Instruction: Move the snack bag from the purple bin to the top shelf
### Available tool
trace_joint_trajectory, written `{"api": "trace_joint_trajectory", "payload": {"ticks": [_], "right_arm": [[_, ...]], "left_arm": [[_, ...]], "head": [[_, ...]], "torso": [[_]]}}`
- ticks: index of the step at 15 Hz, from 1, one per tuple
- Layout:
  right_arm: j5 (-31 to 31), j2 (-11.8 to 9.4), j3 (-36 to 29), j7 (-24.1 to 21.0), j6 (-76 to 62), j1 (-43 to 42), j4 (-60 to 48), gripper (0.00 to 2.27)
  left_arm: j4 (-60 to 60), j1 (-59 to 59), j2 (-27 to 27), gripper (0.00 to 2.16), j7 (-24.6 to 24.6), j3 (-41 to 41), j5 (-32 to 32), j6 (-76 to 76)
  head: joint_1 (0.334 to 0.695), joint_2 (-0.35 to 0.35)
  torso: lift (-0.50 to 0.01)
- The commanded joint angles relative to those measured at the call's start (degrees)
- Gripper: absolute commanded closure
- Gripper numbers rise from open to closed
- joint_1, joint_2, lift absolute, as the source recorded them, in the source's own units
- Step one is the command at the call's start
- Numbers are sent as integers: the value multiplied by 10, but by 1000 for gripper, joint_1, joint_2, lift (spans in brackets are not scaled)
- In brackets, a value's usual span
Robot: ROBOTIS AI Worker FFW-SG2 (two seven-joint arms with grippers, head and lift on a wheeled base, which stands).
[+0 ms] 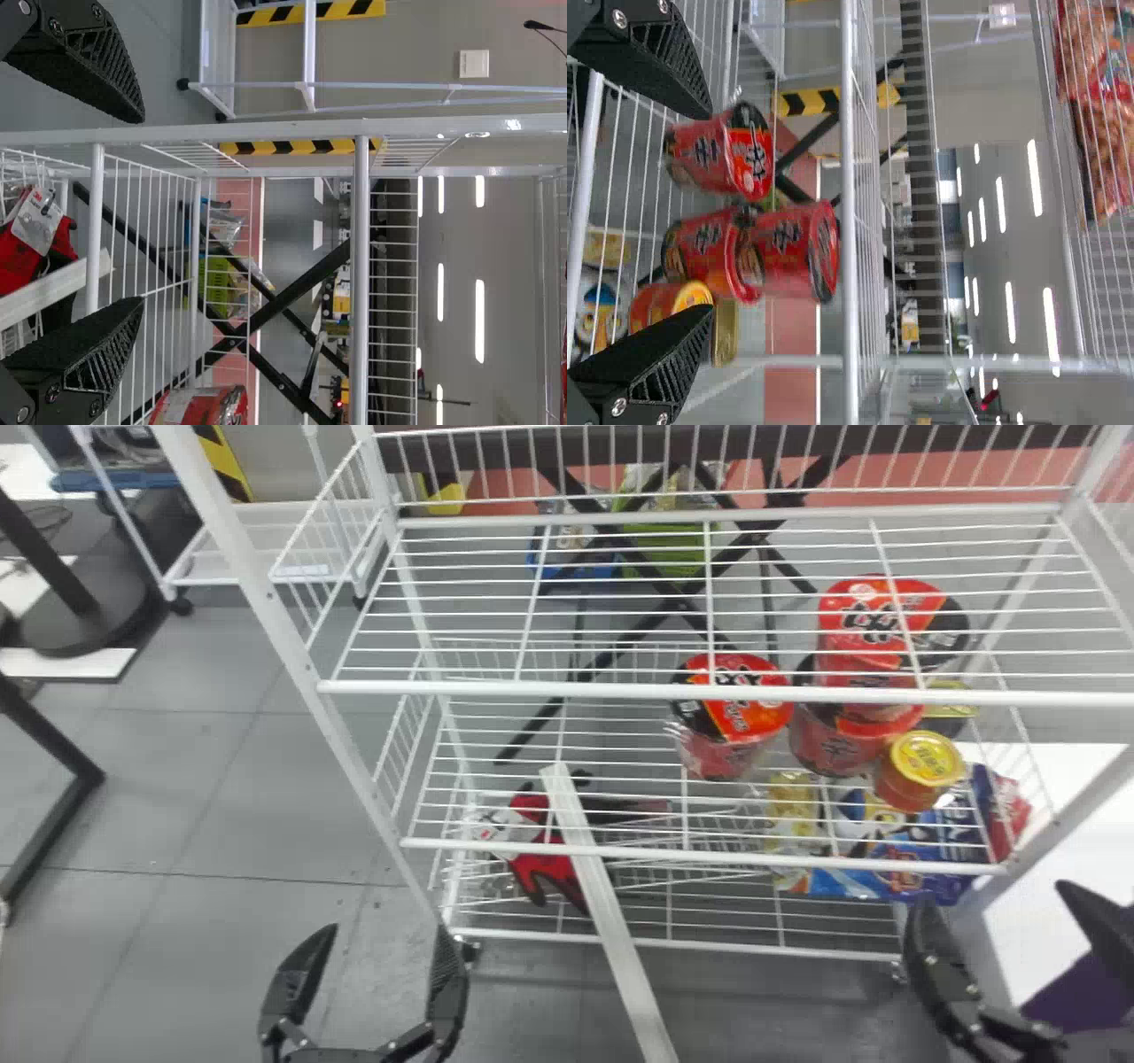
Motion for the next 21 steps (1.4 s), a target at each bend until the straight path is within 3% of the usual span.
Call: {"api": "trace_joint_trajectory", "payload": {"ticks": [1,3,5,6,9,11,13,18,21], "right_arm": [[-71,3,-83,22,55,36,-73,22],[-153,27,-178,58,136,46,-108,22],[-255,79,-322,128,312,7,-116,16],[-265,100,-382,154,398,-29,-111,12],[-285,100,-542,207,603,-149,-56,12],[-265,100,-624,244,749,-238,-7,12],[-248,100,-638,252,770,-245,43,12],[-195,15,-595,257,777,-274,181,19],[-159,-52,-591,257,886,-325,245,26]], "left_arm": [[5,-5,0,83,0,-3,1,-3],[7,-8,2,83,-2,-6,1,-3],[7,-8,4,83,-3,-6,1,-8],[7,-8,5,83,-2,-6,3,-10],[7,-8,8,83,-6,-7,3,-14],[11,-10,10,83,-6,-11,2,-15],[14,-15,12,83,-7,-18,2,-15],[27,-24,11,83,-5,-28,0,-17],[29,-27,11,83,-1,-34,-2,-17]], "head": [[695,-13],[695,-72],[695,-188],[695,-227],[695,-350],[695,-350],[695,-350],[695,-350],[695,-350]], "torso": [[-452],[-452],[-452],[-452],[-452],[-452],[-452],[-452],[-452]]}}
